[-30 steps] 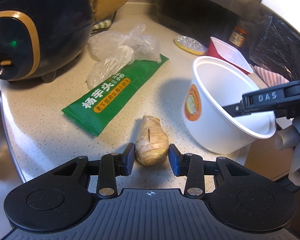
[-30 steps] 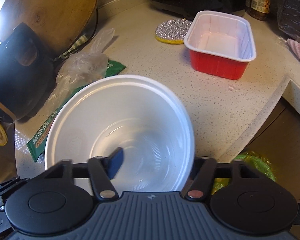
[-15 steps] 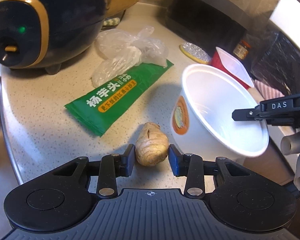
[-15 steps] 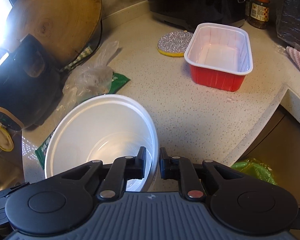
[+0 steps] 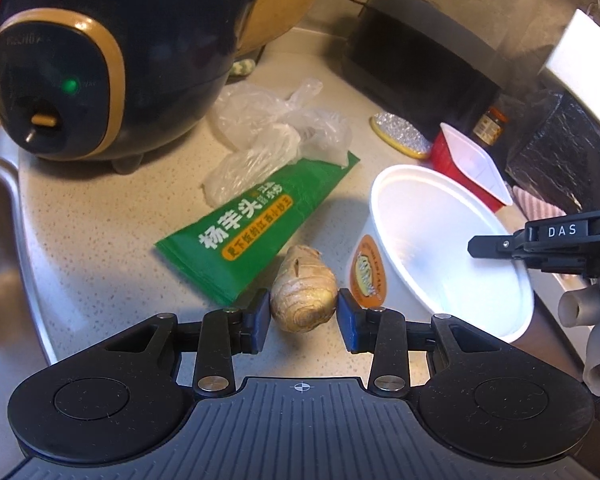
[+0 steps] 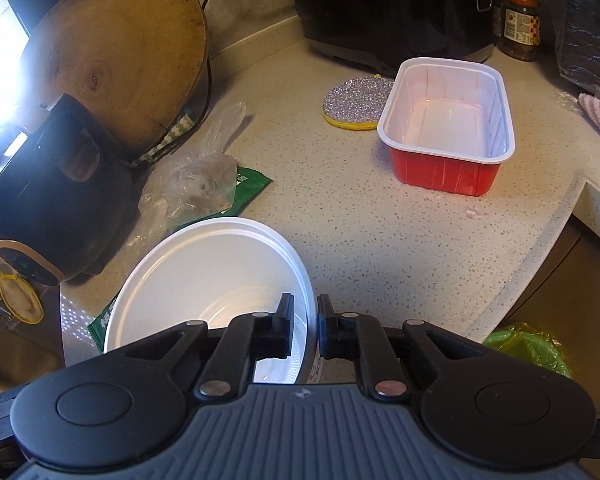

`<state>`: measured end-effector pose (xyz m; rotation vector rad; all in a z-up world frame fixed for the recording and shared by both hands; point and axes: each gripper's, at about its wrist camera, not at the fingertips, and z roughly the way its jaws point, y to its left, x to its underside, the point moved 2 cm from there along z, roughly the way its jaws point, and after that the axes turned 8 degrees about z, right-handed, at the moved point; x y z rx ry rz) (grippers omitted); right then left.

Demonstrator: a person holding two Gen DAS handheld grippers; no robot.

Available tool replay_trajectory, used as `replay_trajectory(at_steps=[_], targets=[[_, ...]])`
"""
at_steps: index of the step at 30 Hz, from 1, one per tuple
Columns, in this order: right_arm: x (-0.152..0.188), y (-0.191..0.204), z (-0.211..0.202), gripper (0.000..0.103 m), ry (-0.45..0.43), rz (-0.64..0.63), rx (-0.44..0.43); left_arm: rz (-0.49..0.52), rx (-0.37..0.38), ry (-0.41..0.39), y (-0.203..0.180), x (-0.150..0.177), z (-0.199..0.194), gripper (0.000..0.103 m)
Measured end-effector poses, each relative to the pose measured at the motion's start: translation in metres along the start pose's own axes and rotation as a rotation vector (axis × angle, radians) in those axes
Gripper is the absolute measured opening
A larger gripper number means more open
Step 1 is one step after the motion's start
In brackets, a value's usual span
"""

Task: Collect trash
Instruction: 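Hold the tub in right tool while left tool grasps the ginger root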

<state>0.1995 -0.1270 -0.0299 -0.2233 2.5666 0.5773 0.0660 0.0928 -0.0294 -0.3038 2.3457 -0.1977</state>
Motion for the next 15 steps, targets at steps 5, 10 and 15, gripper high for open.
replay_trajectory(at_steps=[5,10,15], targets=[[0.000,-0.001,-0.003,0.012,-0.012,-0.009,-0.006,0.017,0.009,-0.008,-0.003,-0.003,0.001,0.041],[0.003,-0.001,-0.001,0.013,0.003,-0.006,-0.017,0.022,0.010,-0.002,-0.003,-0.003,0.003,0.041],[0.009,-0.004,0.015,0.017,0.061,0.021,-0.023,0.025,0.011,-0.001,-0.003,-0.003,0.003,0.041]])
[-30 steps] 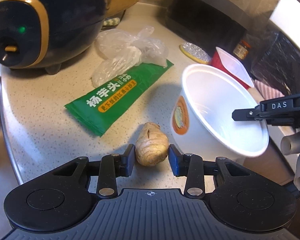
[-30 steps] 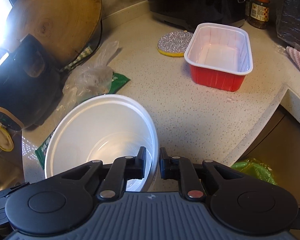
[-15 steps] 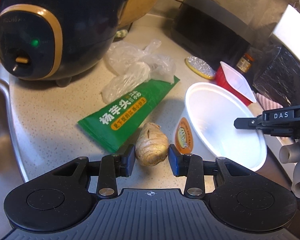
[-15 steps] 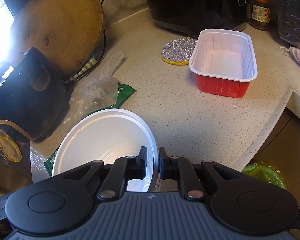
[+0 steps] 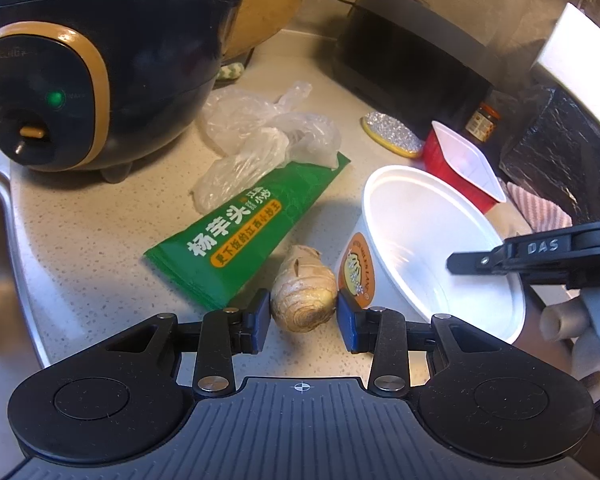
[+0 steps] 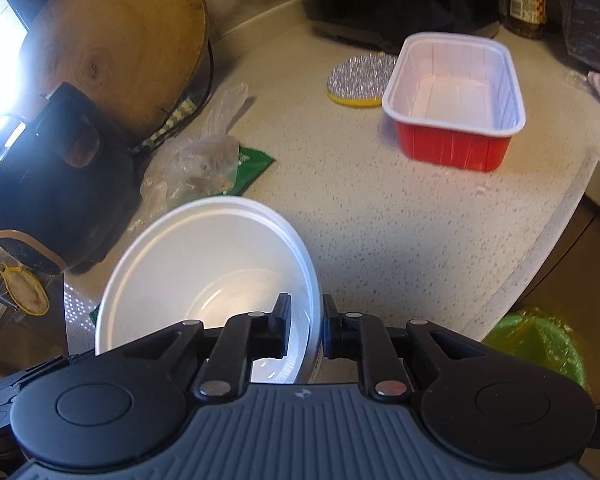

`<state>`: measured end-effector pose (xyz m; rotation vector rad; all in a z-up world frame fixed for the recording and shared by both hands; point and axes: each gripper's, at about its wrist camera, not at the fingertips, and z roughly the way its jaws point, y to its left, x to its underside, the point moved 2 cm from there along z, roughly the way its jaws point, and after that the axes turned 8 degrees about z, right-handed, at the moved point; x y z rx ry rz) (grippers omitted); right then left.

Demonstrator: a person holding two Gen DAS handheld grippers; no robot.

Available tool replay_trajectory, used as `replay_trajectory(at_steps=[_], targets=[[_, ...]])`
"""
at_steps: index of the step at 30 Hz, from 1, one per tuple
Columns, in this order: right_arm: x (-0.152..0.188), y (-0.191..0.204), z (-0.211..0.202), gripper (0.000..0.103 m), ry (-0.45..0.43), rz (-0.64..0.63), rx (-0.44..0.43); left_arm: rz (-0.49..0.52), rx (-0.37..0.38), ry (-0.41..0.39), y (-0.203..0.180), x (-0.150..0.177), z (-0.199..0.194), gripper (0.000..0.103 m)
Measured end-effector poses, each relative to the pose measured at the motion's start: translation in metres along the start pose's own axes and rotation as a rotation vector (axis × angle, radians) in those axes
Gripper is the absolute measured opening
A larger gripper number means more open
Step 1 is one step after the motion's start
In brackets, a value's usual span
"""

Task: Collect trash
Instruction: 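Hold the tub in right tool while left tool grasps the ginger root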

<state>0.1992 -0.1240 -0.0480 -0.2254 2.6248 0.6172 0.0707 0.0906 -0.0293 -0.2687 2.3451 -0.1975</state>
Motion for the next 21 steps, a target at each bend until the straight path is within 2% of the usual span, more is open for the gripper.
replay_trajectory(at_steps=[8,14,21], targets=[[0.011,-0.010,0.023,0.019,0.103,0.085,-0.038,-0.004,0.001,0.006,0.001,0.001,0.000,0.041],[0.011,-0.014,0.017,0.017,0.108,0.118,-0.037,0.017,0.014,-0.001,-0.003,-0.002,-0.006,0.041],[0.002,-0.033,-0.006,0.013,0.068,0.171,-0.046,0.066,0.049,-0.028,-0.025,-0.015,-0.008,0.041]])
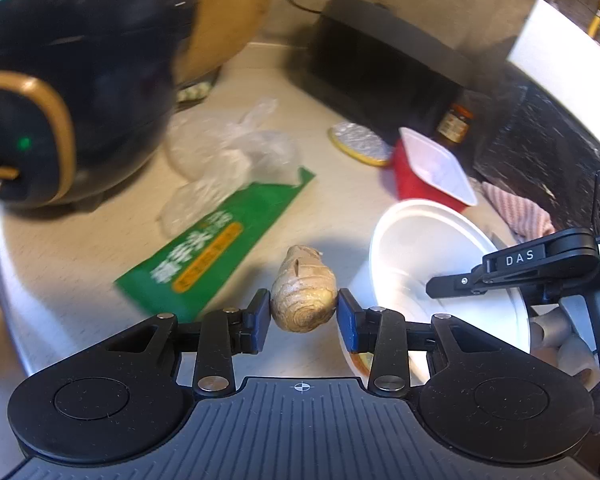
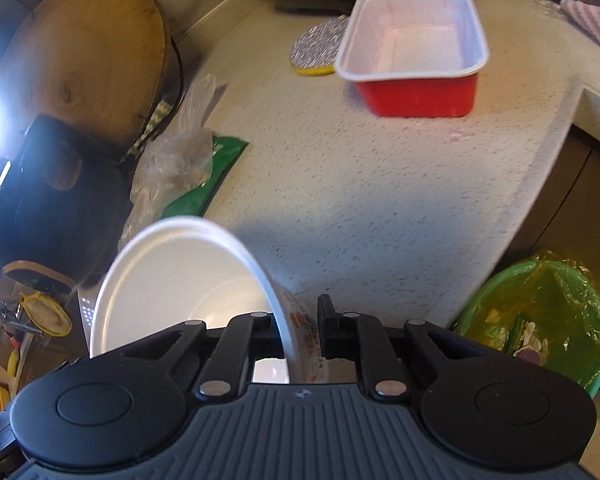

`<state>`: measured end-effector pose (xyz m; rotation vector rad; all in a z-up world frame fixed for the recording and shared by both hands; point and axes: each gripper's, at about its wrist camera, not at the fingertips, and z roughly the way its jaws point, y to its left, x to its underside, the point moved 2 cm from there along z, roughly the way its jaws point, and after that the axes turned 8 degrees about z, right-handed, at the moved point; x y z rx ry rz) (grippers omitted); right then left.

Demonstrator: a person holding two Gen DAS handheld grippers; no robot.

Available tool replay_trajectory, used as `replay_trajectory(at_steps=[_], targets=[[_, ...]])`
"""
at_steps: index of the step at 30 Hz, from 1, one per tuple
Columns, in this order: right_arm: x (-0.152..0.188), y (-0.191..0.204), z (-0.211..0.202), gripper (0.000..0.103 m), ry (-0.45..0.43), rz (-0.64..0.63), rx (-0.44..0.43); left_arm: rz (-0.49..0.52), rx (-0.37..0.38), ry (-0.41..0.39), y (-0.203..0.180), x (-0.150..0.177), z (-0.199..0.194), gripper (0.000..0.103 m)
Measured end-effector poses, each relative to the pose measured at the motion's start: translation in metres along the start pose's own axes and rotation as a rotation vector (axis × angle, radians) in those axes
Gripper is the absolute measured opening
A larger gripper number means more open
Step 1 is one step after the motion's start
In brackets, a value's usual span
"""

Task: Collect trash
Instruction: 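Hold the tub in right tool while left tool grasps the ginger root, then carry tub and ginger down into the green bin and open both tools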

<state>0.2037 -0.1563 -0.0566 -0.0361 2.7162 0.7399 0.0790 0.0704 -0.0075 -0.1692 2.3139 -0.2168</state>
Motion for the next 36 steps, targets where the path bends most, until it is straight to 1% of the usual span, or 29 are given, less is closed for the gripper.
replay_trajectory(at_steps=[5,8,12,16,20,22,24,26,28,30,33,36], targets=[[-0.005,-0.036,-0.029,0.012,-0.056,0.097,-0.028,0.071,0.055,0.007,-0.031,-0.016,0.010,0.041],[-0.004,-0.066,-0.050,0.012,-0.105,0.168,-0.040,0.129,0.115,0.018,-0.060,-0.024,0.019,0.041],[0.004,-0.118,-0.078,0.012,-0.173,0.281,-0.020,0.229,0.208,0.076,-0.107,-0.027,0.044,0.041],[0.022,-0.184,-0.108,0.012,-0.255,0.414,0.048,0.343,0.303,0.173,-0.161,-0.014,0.076,0.041],[0.046,-0.252,-0.132,0.012,-0.321,0.559,0.130,0.440,0.384,0.299,-0.214,0.007,0.115,0.041],[0.059,-0.283,-0.143,0.012,-0.349,0.617,0.178,0.436,0.418,0.376,-0.232,0.018,0.137,0.041],[0.073,-0.315,-0.149,0.012,-0.363,0.674,0.220,0.388,0.467,0.453,-0.243,0.027,0.160,0.041],[0.087,-0.342,-0.151,0.012,-0.367,0.718,0.259,0.355,0.482,0.501,-0.249,0.034,0.179,0.040],[0.099,-0.364,-0.147,0.012,-0.360,0.748,0.301,0.351,0.466,0.502,-0.254,0.036,0.190,0.040],[0.109,-0.381,-0.136,0.012,-0.341,0.775,0.323,0.334,0.475,0.483,-0.255,0.032,0.194,0.040],[0.122,-0.406,-0.106,0.012,-0.292,0.812,0.314,0.303,0.491,0.438,-0.253,0.019,0.189,0.040],[0.126,-0.422,-0.069,0.012,-0.234,0.808,0.320,0.271,0.500,0.371,-0.244,0.002,0.177,0.040]])
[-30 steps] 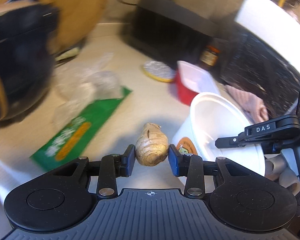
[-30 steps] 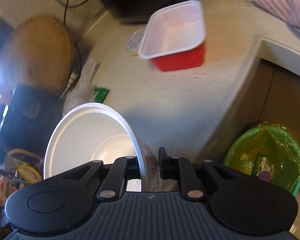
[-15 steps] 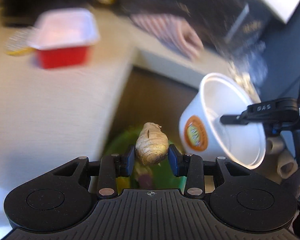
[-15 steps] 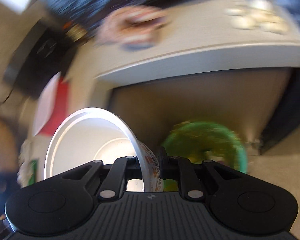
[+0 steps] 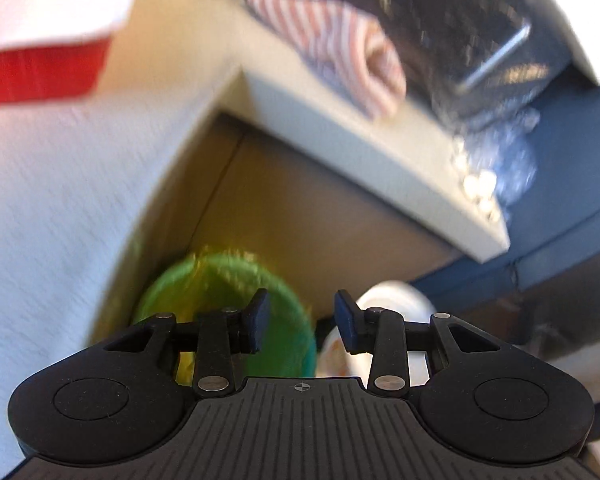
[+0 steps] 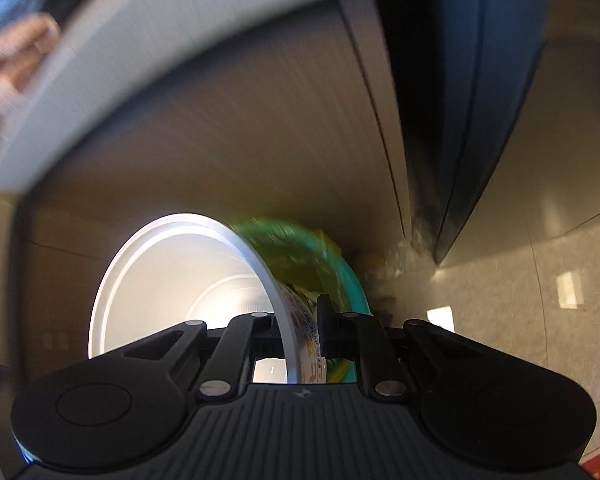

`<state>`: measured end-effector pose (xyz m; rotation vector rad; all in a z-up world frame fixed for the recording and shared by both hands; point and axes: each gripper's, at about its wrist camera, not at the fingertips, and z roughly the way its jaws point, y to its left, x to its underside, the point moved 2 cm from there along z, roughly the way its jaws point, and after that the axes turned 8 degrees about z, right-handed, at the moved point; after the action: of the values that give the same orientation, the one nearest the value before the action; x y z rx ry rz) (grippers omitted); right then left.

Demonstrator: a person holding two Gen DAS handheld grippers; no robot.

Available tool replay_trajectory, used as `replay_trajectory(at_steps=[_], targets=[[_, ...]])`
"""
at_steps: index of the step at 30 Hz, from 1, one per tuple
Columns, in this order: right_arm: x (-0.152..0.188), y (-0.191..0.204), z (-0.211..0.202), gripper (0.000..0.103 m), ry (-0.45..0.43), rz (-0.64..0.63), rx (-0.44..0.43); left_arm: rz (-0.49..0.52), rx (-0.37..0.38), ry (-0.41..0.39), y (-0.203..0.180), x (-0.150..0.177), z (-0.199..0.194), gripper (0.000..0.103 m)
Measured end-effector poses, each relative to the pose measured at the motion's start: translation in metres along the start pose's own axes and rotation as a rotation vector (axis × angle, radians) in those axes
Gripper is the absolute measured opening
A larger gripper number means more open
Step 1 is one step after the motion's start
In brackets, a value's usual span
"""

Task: Collect trash
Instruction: 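Carry tub and ginger down into the green bin and open both tools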

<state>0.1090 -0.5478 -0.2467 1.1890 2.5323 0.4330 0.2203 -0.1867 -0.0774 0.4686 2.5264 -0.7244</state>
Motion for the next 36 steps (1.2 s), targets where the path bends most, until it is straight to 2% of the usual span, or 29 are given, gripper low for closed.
replay_trajectory(at_steps=[4,9,13,16,20,23,27,34,36], targets=[[0.009,0.002,0.059,0.012,0.078,-0.019,0.022,-0.008,-0.021,-0.104,0.007,-0.011,-0.035,0.039],[0.025,0.017,0.142,0.012,0.175,-0.064,0.077,-0.032,-0.115,-0.206,0.015,-0.022,-0.074,0.039],[0.039,0.032,0.213,0.012,0.254,-0.068,0.122,-0.074,-0.172,-0.250,0.025,-0.018,-0.092,0.039],[0.044,0.043,0.257,0.013,0.270,-0.061,0.093,-0.116,-0.211,-0.268,0.035,-0.011,-0.101,0.039],[0.056,0.046,0.292,0.022,0.323,-0.133,0.214,-0.138,-0.263,-0.264,0.043,-0.002,-0.113,0.039],[0.064,0.041,0.285,0.022,0.327,-0.151,0.236,-0.132,-0.315,-0.269,0.051,0.007,-0.124,0.039],[0.065,0.042,0.250,0.022,0.294,-0.176,0.240,-0.144,-0.322,-0.283,0.062,0.022,-0.137,0.039],[0.060,0.075,0.166,0.024,0.163,-0.276,0.231,-0.134,-0.361,-0.280,0.075,0.049,-0.157,0.039],[0.058,0.091,0.134,0.031,0.101,-0.350,0.206,-0.137,-0.399,-0.292,0.082,0.056,-0.169,0.039]])
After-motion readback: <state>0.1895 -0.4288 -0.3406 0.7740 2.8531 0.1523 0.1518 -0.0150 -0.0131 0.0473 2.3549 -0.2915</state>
